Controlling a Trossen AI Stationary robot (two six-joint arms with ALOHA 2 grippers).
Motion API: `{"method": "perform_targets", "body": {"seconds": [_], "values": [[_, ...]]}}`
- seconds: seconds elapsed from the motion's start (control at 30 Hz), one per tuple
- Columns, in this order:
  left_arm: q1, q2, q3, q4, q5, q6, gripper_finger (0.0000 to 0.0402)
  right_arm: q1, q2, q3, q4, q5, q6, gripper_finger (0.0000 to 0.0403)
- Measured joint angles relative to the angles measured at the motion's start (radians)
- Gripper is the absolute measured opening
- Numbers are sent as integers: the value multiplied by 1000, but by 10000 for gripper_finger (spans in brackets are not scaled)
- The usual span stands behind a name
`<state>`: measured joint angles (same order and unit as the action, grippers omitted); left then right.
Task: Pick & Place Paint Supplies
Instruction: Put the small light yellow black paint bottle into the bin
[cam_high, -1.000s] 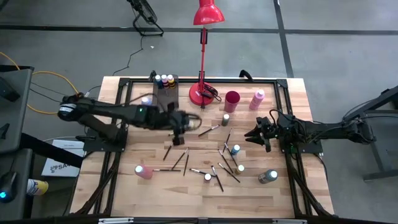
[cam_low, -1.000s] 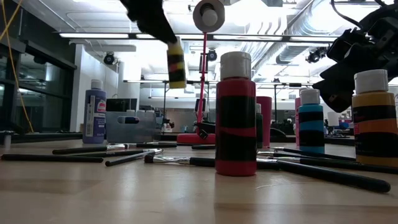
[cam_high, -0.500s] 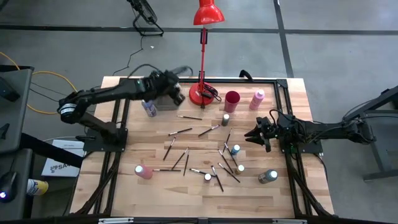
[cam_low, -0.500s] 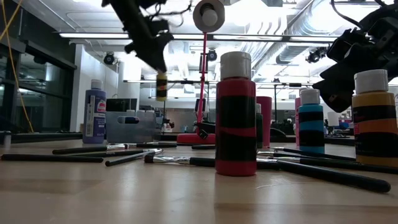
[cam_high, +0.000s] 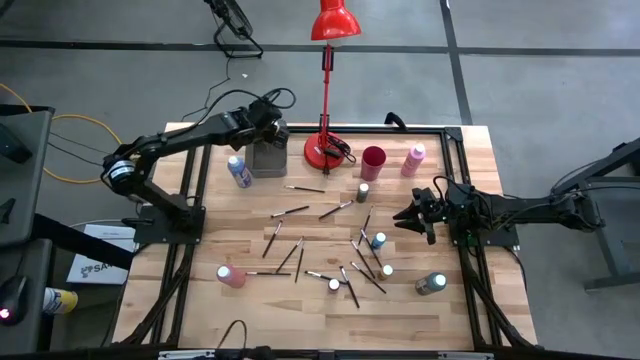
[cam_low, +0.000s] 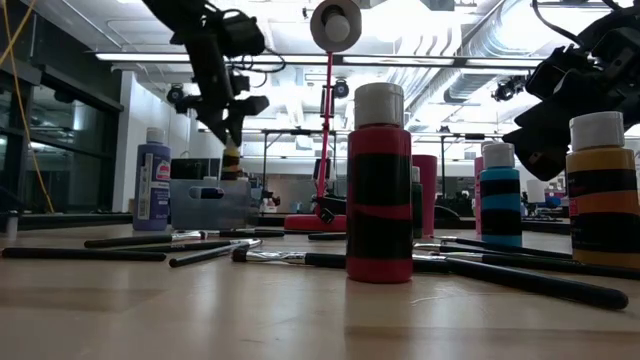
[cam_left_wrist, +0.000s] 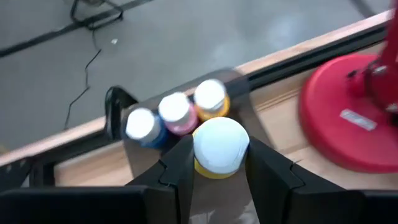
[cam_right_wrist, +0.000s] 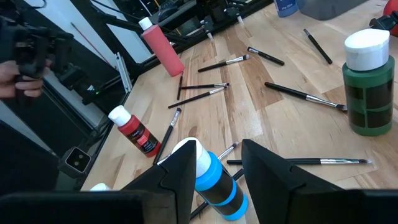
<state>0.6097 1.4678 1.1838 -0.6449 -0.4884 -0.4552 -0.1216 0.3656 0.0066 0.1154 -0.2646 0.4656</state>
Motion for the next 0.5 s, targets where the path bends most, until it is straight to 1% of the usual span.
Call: {"method": "perform_targets", "body": {"seconds": [0.17, 0.37, 0.5], "values": [[30, 0, -68, 19, 0, -73, 116, 0, 0, 0, 0, 0, 0, 122], [64, 0, -140, 88, 3, -123, 116, 0, 0, 0, 0, 0, 0, 122], [85, 0, -167, 137, 11, -137, 116, 0, 0, 0, 0, 0, 0, 122]]}}
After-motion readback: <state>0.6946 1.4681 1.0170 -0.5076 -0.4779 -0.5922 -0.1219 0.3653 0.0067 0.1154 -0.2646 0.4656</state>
